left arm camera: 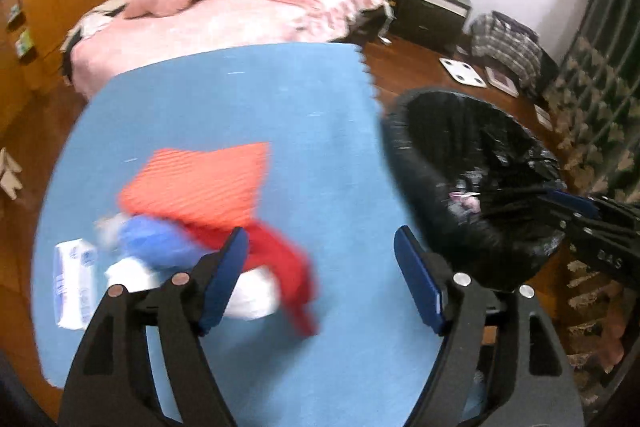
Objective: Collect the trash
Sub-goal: 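Move both open tools back over the table, then grasp the white alcohol-pad box with the left tool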
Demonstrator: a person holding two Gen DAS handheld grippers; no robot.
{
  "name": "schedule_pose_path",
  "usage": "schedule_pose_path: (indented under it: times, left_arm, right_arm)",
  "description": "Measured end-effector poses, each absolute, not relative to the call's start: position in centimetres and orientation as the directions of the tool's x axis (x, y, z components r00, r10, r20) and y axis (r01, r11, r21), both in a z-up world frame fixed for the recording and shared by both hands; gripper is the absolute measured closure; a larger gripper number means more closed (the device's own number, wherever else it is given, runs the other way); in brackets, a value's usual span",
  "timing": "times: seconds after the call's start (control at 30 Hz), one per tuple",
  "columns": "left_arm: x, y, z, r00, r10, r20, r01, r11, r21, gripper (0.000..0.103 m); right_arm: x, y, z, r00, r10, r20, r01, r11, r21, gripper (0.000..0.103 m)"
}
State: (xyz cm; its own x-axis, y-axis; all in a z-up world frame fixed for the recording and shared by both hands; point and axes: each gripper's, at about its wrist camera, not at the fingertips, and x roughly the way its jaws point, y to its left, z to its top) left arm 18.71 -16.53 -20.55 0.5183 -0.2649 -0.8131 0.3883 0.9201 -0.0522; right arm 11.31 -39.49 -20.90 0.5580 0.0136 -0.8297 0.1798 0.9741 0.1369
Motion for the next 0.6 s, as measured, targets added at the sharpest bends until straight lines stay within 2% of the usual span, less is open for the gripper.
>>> schedule_pose_path:
  times: [0.27, 0.6]
  left_arm:
    - [18.2, -4.4, -19.8, 0.582, -0.168, -0.796, 0.244, 0.969, -0.026, 0.028]
    - [18.1, 6.1, -21.6, 0.589, -0.090, -0.803, 0.130, 0.991, -0.016, 0.025]
  right_arm:
    - [11.5, -29.0, -20.9, 0.565, 0.098, -0.819, 0.071, 0.984, 0.166, 0.062]
    - [12.6, -18.9, -22.1, 0.582, 0.095, -0.807, 0.004, 0.993, 0.120, 0.060]
